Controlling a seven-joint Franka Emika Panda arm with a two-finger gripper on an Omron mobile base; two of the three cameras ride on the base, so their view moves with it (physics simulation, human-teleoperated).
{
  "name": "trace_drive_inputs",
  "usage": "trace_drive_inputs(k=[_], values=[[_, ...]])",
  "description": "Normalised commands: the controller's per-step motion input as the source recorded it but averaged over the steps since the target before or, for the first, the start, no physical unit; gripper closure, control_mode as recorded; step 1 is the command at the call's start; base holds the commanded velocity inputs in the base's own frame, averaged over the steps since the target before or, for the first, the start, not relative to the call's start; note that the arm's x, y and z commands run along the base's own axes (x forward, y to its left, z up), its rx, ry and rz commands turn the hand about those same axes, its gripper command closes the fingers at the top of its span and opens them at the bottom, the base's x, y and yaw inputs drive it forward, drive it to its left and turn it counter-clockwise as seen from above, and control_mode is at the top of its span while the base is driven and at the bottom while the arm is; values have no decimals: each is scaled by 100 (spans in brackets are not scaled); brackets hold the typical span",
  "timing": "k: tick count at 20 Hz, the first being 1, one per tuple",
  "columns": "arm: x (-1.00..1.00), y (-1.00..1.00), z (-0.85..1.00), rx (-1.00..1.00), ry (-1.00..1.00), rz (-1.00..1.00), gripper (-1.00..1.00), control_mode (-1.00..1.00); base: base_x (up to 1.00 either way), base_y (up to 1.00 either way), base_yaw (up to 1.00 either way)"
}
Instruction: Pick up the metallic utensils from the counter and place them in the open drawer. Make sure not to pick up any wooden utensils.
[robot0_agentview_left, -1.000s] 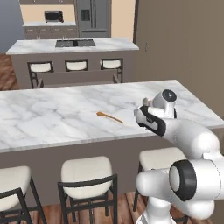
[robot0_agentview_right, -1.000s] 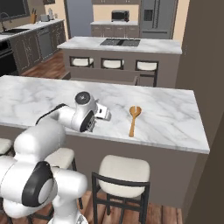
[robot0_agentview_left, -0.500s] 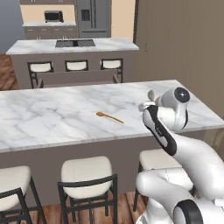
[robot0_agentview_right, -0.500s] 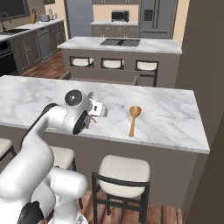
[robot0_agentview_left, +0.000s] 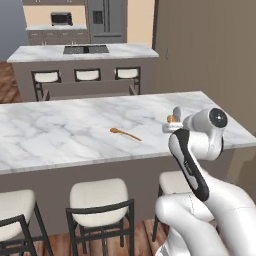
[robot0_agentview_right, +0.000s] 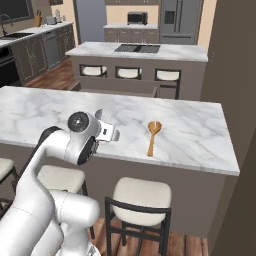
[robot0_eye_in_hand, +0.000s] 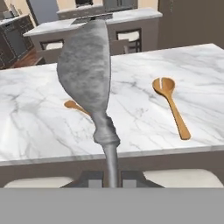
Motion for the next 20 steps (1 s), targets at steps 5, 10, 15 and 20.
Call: trace_drive_inputs(k=[5, 10, 15, 20], values=[[-44, 3, 23, 0, -16, 0, 100, -100, 0, 0, 0], [-39, 0, 28, 0, -8, 0, 100, -100, 0, 0, 0], [-26, 0, 32, 0, -3, 0, 100, -100, 0, 0, 0], [-41, 0, 27, 0, -5, 0, 100, -100, 0, 0, 0]])
